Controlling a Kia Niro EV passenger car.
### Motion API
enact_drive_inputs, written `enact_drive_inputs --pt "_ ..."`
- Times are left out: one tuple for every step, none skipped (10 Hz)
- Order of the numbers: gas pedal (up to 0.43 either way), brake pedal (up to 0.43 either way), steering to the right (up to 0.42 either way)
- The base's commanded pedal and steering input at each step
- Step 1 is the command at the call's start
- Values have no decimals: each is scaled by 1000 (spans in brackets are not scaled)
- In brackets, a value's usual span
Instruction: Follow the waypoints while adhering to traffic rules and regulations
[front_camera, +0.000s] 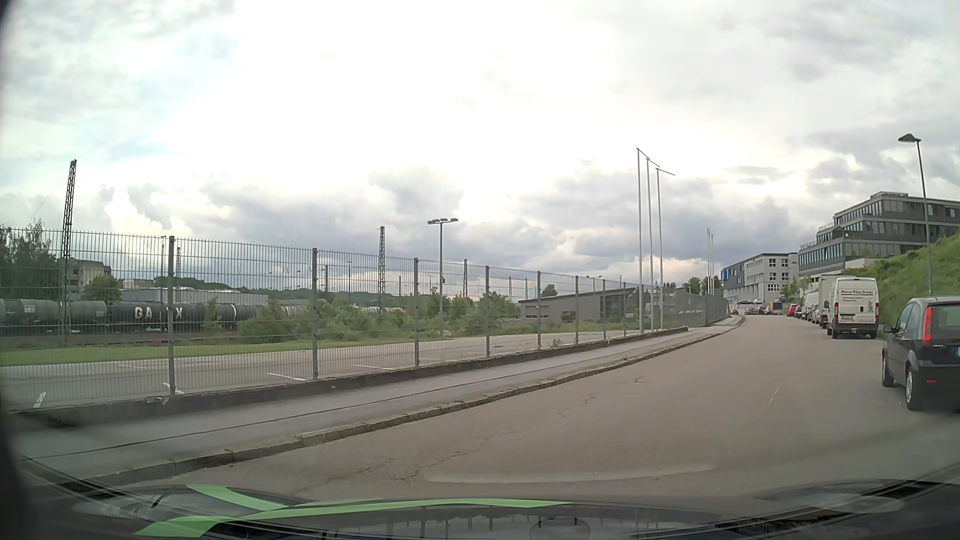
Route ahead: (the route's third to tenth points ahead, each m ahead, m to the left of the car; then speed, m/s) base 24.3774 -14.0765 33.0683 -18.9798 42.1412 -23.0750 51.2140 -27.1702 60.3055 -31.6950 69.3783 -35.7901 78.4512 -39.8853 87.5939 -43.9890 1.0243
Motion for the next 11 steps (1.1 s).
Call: enact_drive_inputs --pt "0 0 114" --pt "0 0 131" --pt "0 0 151" --pt "0 0 166" --pt "0 0 183" --pt "0 0 196" --pt "0 0 206" --pt "0 0 211" --pt "0 0 216" --pt "0 0 219" --pt "0 0 220"
